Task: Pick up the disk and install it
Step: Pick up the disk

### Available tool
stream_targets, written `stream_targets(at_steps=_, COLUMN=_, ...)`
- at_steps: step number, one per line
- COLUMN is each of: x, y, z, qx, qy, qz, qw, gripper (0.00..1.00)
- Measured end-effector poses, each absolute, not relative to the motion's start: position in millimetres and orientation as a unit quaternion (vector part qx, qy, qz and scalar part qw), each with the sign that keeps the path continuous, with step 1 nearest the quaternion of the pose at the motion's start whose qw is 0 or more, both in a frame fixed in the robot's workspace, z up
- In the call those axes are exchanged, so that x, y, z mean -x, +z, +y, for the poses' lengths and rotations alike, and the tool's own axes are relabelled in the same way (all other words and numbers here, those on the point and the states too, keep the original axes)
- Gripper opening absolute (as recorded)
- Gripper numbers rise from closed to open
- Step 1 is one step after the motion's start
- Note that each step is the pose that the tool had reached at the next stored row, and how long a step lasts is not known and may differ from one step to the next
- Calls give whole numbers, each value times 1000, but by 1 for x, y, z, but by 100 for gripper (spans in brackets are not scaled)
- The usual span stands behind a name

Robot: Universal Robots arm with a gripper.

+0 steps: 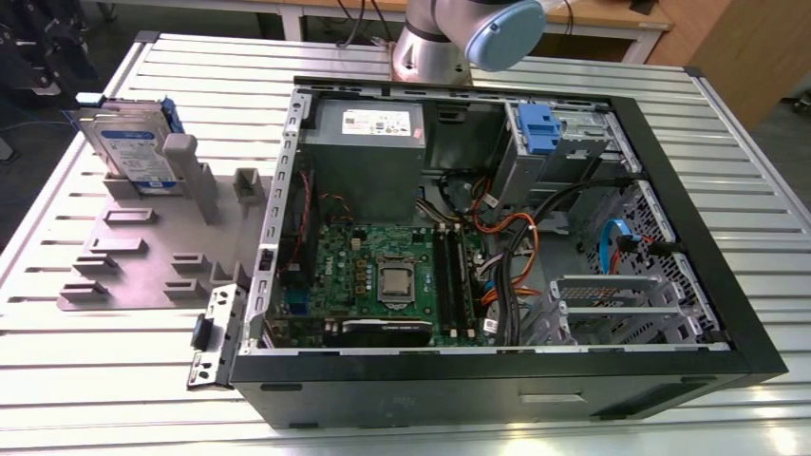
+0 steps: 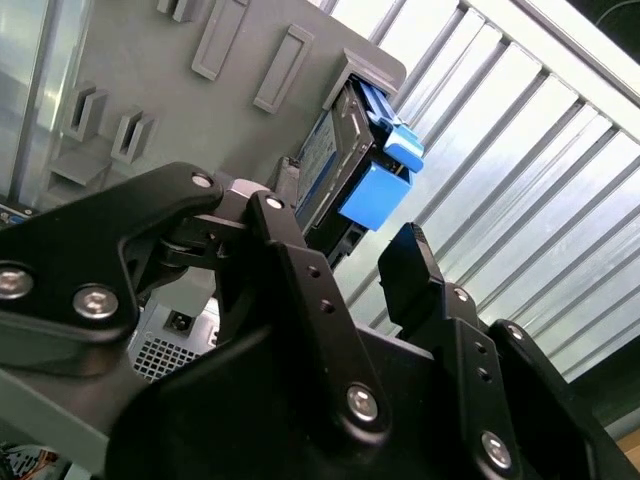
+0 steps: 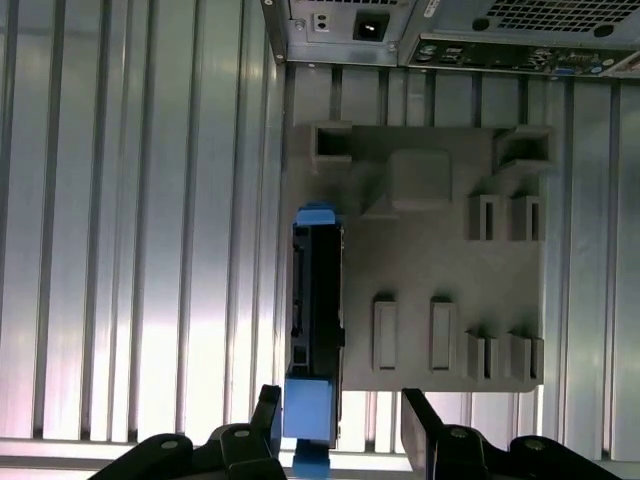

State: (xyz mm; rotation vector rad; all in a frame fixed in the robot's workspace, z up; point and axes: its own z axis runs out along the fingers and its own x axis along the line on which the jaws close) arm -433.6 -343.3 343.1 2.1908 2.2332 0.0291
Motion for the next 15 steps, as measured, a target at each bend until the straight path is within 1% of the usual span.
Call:
stream_targets(at_steps=2, x=434, y=343, z=-343, qx=-700, qy=9, qz=714, qw=6, gripper=59)
stream_targets(at_steps=4, x=434, y=343, z=-343, qx=-700, qy=5, qz=714, qw=1, gripper=59)
stream_targets(at_steps=6, x=434, y=343, z=-343, qx=-700, qy=3, qz=714, qw=-1, gripper=59)
stream_targets(at_steps=15, x=434, y=341, z=-341, qx=-699, qy=4, qz=716, qw=-2, gripper=59)
